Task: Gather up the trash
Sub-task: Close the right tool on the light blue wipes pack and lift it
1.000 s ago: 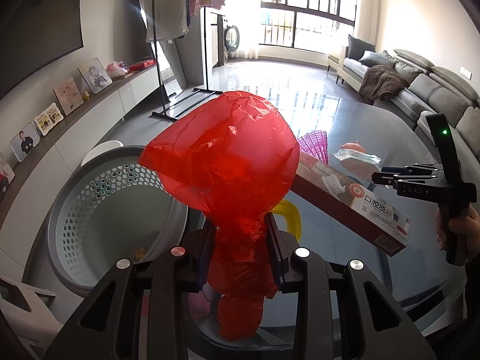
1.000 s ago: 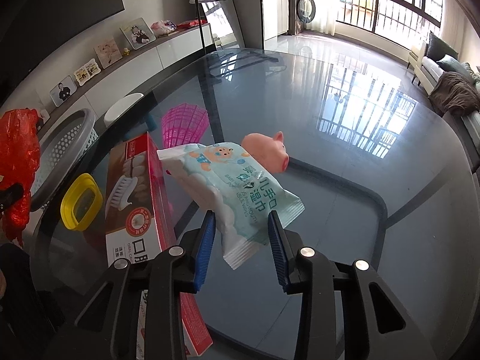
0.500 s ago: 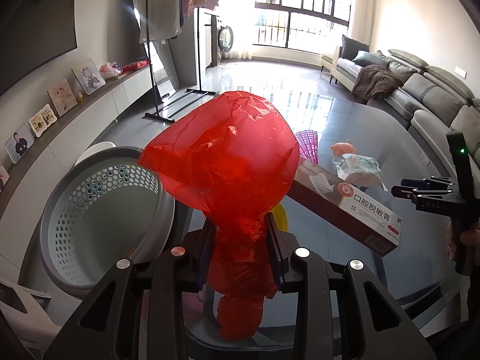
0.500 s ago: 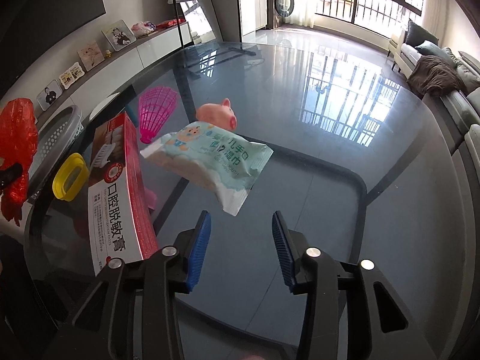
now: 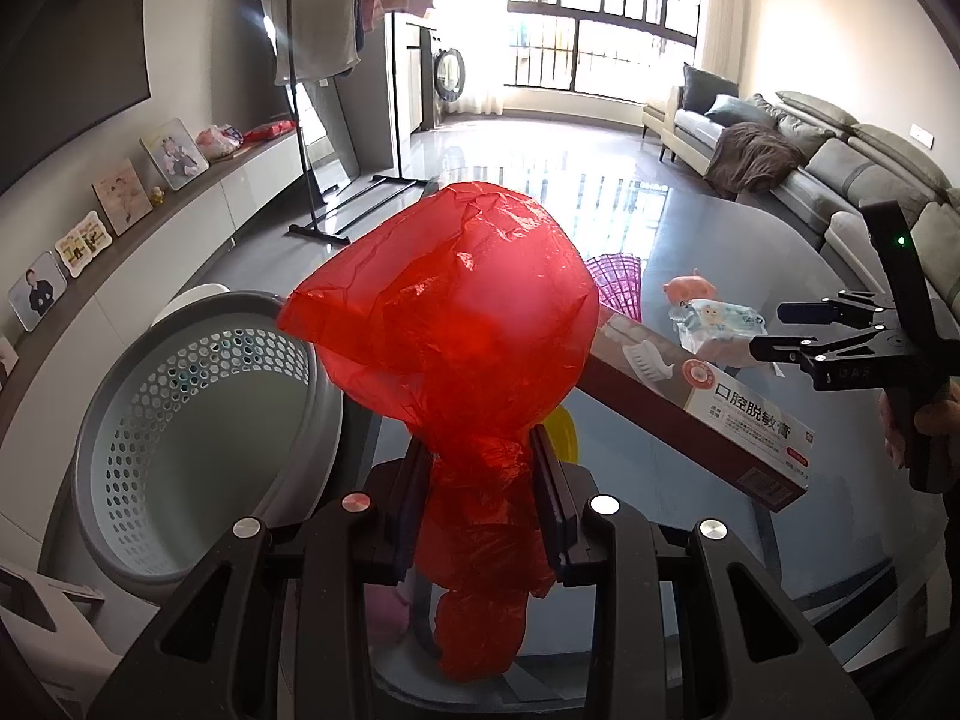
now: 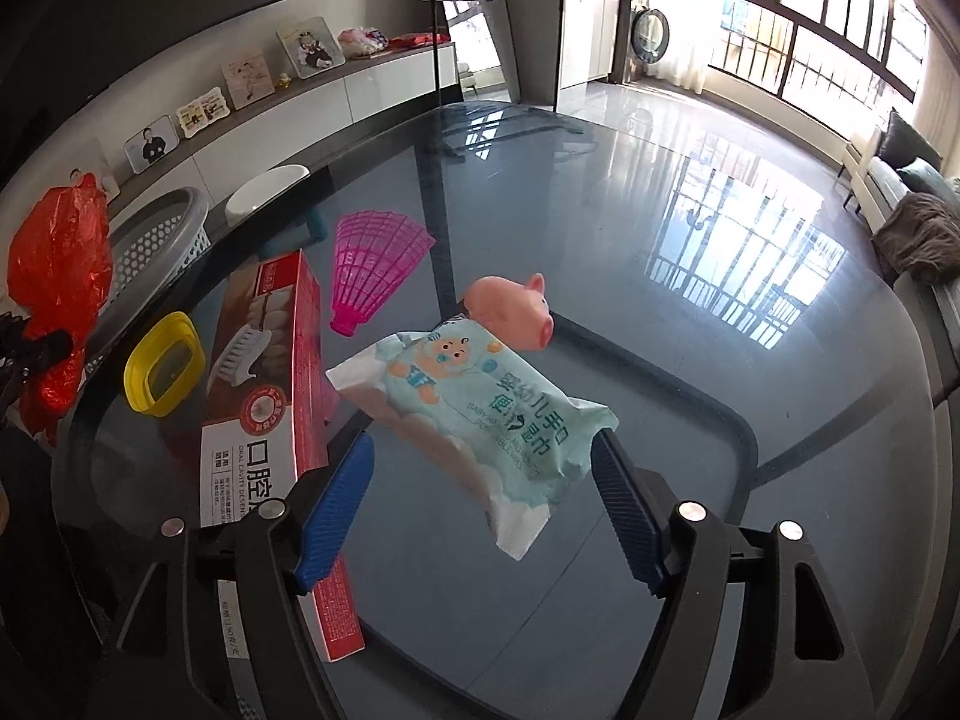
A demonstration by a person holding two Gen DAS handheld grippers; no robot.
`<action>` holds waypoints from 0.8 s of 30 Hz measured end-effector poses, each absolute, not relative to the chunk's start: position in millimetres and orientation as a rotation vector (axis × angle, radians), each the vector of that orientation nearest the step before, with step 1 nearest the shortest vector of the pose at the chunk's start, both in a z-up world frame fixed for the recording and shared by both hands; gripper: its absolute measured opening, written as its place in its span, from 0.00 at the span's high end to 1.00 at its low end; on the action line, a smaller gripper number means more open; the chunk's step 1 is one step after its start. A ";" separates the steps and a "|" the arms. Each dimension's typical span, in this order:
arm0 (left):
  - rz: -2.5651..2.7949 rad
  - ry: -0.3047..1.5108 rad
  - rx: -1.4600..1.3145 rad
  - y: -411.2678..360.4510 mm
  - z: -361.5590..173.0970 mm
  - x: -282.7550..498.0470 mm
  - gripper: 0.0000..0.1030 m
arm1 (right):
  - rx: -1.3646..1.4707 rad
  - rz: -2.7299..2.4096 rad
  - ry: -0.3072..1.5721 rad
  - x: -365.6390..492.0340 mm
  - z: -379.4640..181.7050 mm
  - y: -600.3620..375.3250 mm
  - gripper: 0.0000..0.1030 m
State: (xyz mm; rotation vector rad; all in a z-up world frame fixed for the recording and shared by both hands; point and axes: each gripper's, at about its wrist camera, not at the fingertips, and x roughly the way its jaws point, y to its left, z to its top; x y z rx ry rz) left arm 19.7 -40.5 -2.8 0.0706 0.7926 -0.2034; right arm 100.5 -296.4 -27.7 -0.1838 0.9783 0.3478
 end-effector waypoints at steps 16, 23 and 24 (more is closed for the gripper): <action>-0.218 0.797 0.050 -35.3 -8.4 25.2 0.69 | -0.311 0.393 1.014 135.5 -49.0 -279.7 0.23; -0.210 0.799 0.041 -33.5 -9.9 25.7 0.69 | -0.287 0.381 1.014 135.6 -57.7 -282.7 0.25; -0.209 0.800 0.039 -33.2 -10.4 25.4 0.69 | -0.274 0.384 1.012 135.0 -58.0 -283.6 0.29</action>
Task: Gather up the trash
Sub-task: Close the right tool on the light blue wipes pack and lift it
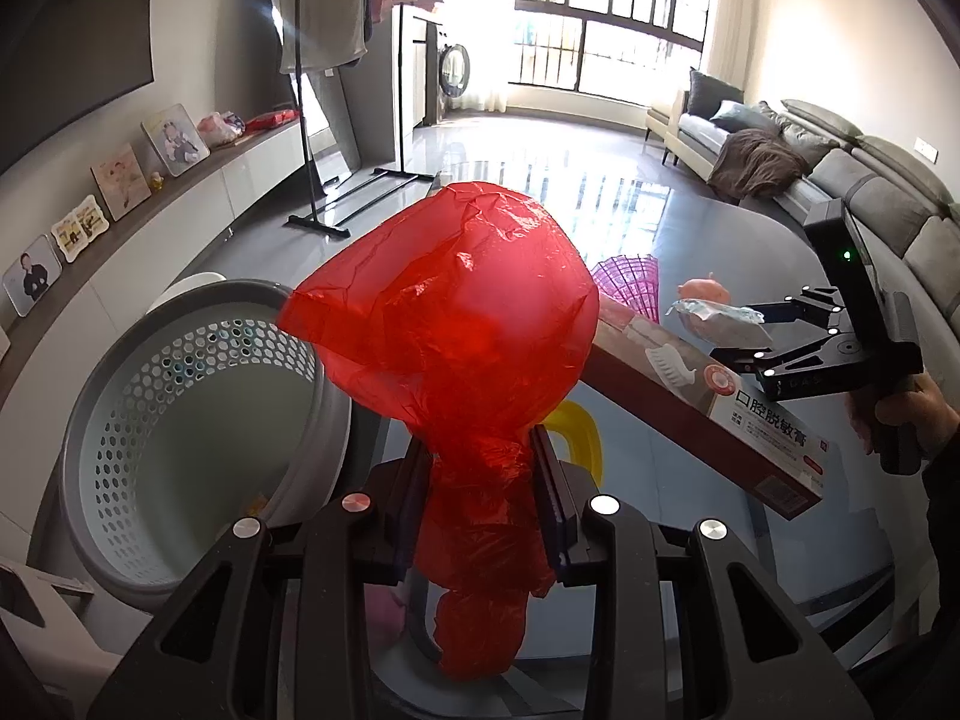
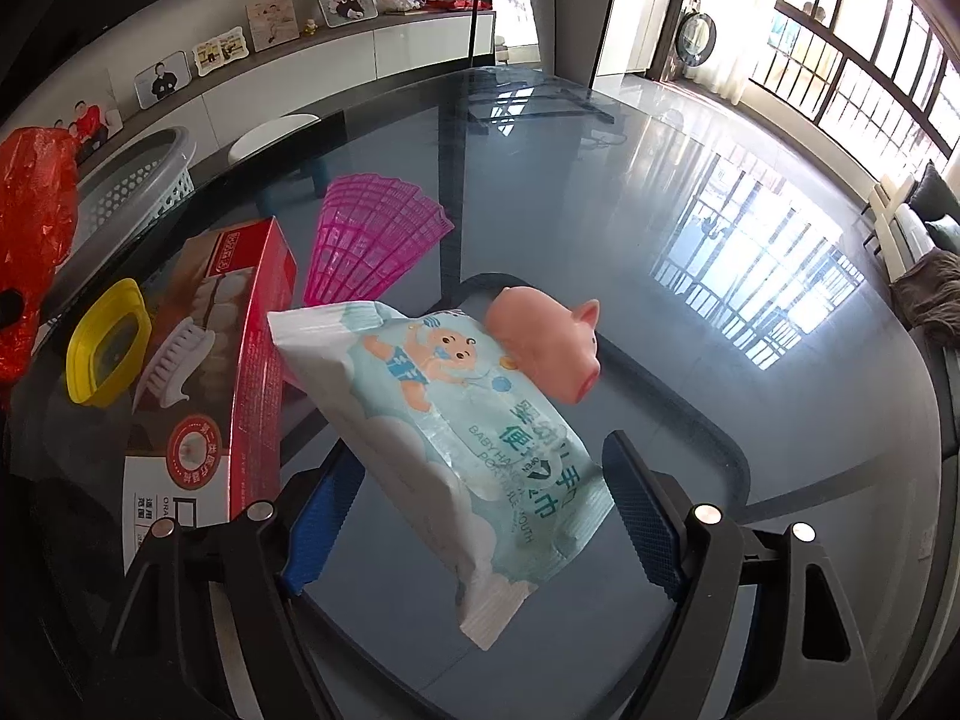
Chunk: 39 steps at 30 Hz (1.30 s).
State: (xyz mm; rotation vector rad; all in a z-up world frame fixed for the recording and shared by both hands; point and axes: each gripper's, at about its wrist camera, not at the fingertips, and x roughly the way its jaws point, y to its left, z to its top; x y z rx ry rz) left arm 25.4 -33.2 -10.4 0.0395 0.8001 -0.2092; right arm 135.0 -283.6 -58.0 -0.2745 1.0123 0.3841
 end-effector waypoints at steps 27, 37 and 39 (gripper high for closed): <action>-0.199 0.764 0.036 -26.9 -0.3 11.5 0.69 | -0.134 0.307 0.973 98.8 -42.4 -287.3 0.69; -0.202 0.759 0.026 -21.1 0.7 10.2 0.69 | -0.130 0.277 0.940 85.1 -40.7 -285.0 0.43; -0.203 0.758 0.026 -21.1 0.8 9.4 0.69 | -0.149 0.264 0.926 85.5 -38.8 -282.1 0.43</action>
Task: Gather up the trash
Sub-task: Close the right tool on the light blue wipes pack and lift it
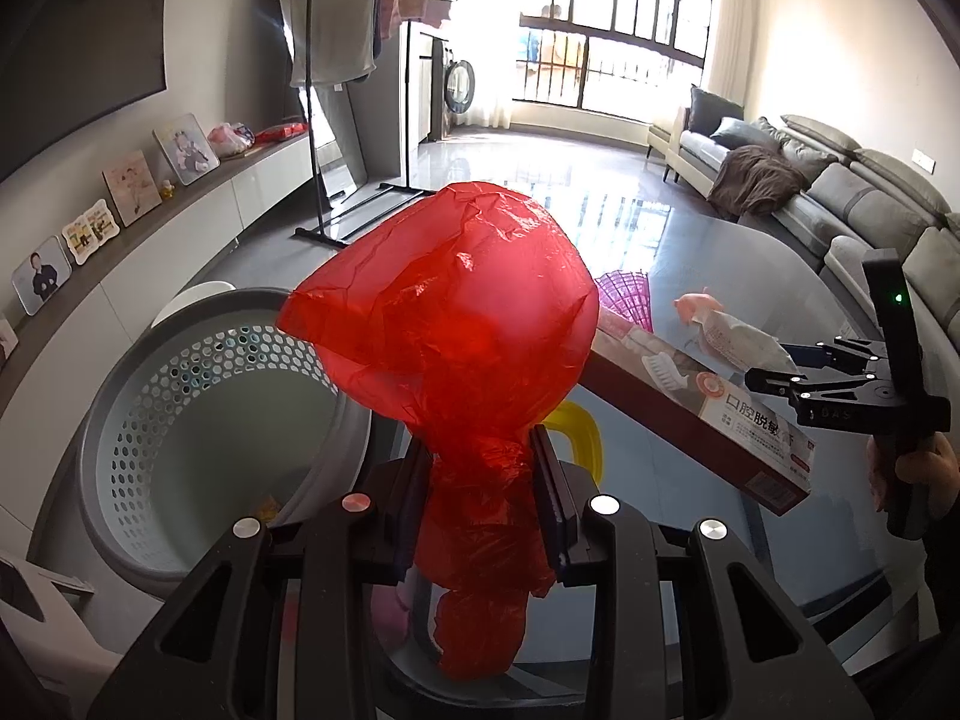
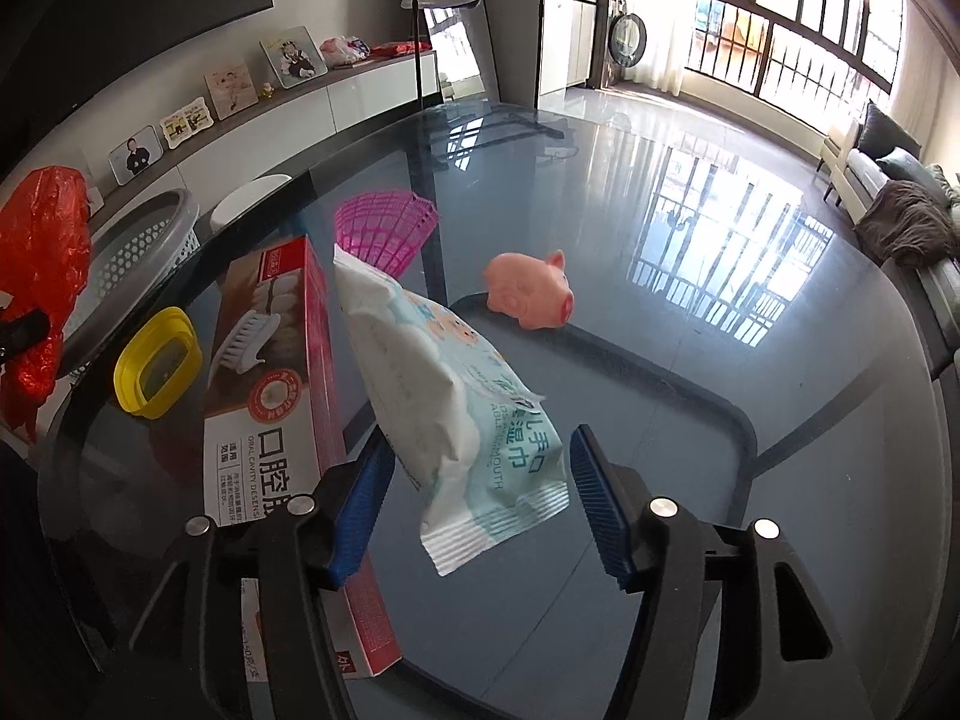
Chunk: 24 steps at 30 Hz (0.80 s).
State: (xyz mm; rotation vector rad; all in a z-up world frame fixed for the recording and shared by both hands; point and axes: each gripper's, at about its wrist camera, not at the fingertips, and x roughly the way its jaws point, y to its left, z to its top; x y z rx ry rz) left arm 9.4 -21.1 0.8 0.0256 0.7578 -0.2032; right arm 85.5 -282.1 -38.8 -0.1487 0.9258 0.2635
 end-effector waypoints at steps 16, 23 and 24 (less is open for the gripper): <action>-0.209 0.768 0.029 -21.6 -2.1 13.7 0.69 | -0.238 0.257 0.953 109.0 -47.7 -253.8 0.29; -0.206 0.770 0.027 -21.2 -2.1 15.1 0.69 | -0.197 0.257 0.996 121.8 -54.4 -251.3 0.29; -0.206 0.770 0.025 -20.4 -2.1 15.3 0.69 | -0.188 0.261 1.000 122.9 -54.8 -251.2 0.29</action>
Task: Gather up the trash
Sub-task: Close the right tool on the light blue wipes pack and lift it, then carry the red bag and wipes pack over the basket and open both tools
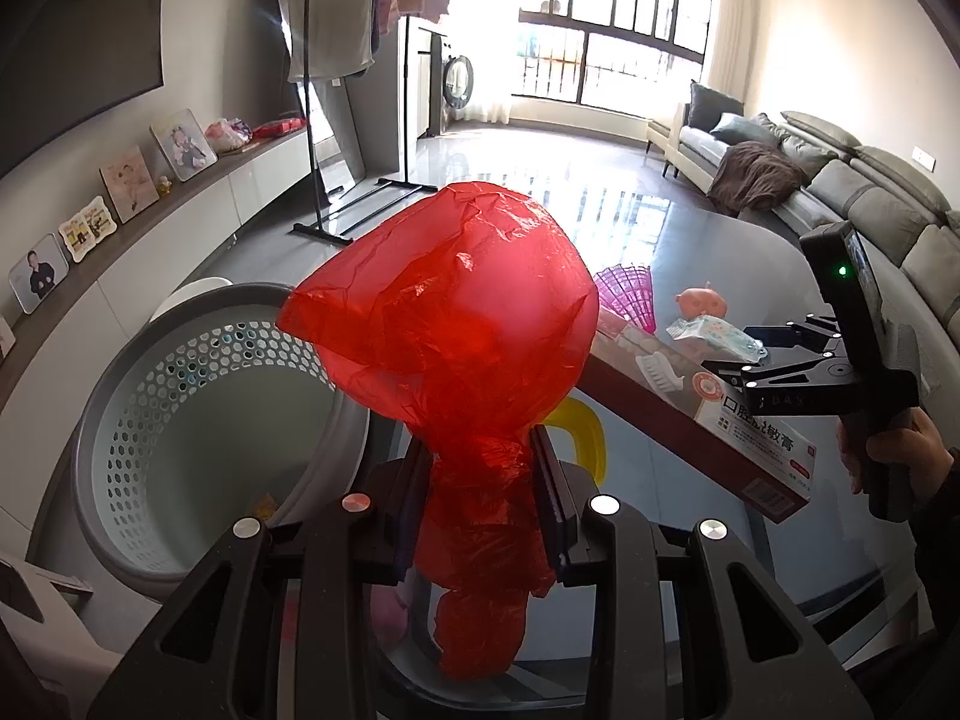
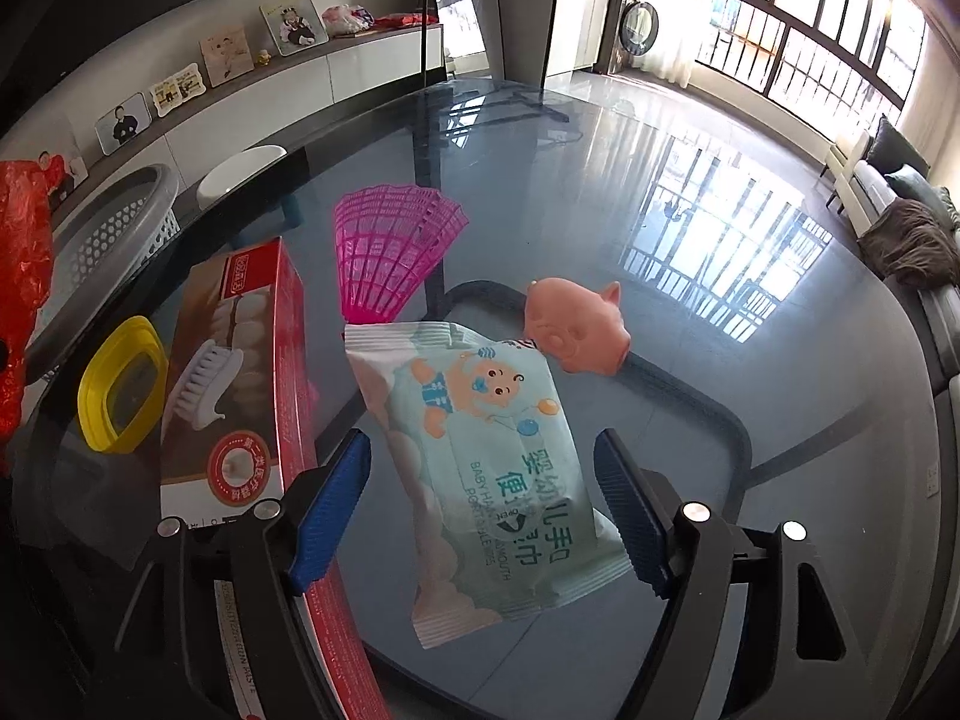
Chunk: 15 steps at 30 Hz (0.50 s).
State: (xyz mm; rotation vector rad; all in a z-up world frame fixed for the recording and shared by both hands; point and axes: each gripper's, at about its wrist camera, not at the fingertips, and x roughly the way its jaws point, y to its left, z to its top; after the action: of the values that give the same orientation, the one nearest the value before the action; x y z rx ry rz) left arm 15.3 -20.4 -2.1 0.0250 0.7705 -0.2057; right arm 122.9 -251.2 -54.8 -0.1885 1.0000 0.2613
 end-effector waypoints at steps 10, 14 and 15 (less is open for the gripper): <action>-0.198 0.762 0.017 -19.1 1.6 12.1 0.69 | -0.106 0.307 1.019 123.6 -57.9 -254.5 0.52; -0.195 0.755 0.013 -17.1 2.2 9.4 0.69 | -0.098 0.283 1.003 117.3 -51.1 -255.1 0.53; -0.194 0.754 0.012 -16.5 2.4 8.4 0.69 | -0.094 0.276 0.995 114.9 -48.5 -256.8 0.53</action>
State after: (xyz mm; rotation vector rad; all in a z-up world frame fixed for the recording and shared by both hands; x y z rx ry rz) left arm 8.4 -16.5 2.4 0.0118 0.7536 -0.1942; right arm 114.9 -256.8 -48.5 -0.0939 0.9951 0.2756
